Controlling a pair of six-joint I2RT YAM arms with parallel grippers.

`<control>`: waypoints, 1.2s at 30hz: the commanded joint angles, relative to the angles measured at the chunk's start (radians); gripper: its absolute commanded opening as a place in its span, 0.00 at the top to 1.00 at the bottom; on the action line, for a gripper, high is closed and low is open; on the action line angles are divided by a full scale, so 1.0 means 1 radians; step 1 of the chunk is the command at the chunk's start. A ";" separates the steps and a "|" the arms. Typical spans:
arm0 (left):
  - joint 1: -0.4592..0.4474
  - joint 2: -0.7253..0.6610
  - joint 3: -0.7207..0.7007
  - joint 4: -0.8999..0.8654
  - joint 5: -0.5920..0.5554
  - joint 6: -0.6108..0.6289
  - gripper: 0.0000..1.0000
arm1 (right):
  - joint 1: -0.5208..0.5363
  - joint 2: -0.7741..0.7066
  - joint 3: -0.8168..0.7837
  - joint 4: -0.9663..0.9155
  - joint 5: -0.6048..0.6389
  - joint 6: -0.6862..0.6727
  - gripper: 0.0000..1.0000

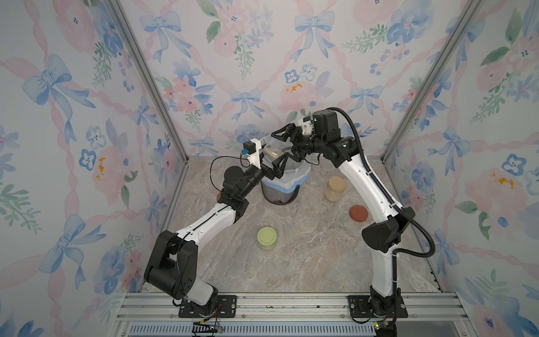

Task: Empty moldy rice from jars
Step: Pour the moldy rice from the jar into the trash bin.

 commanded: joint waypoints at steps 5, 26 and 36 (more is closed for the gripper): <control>-0.008 0.096 -0.038 0.423 0.007 -0.153 0.02 | -0.014 0.029 0.072 0.165 -0.050 0.116 1.00; -0.044 0.125 -0.007 0.344 -0.105 -0.087 0.02 | 0.009 -0.005 0.007 0.180 -0.069 0.101 1.00; -0.060 0.131 0.034 0.268 -0.148 -0.060 0.25 | 0.018 -0.020 -0.024 0.197 -0.064 0.092 1.00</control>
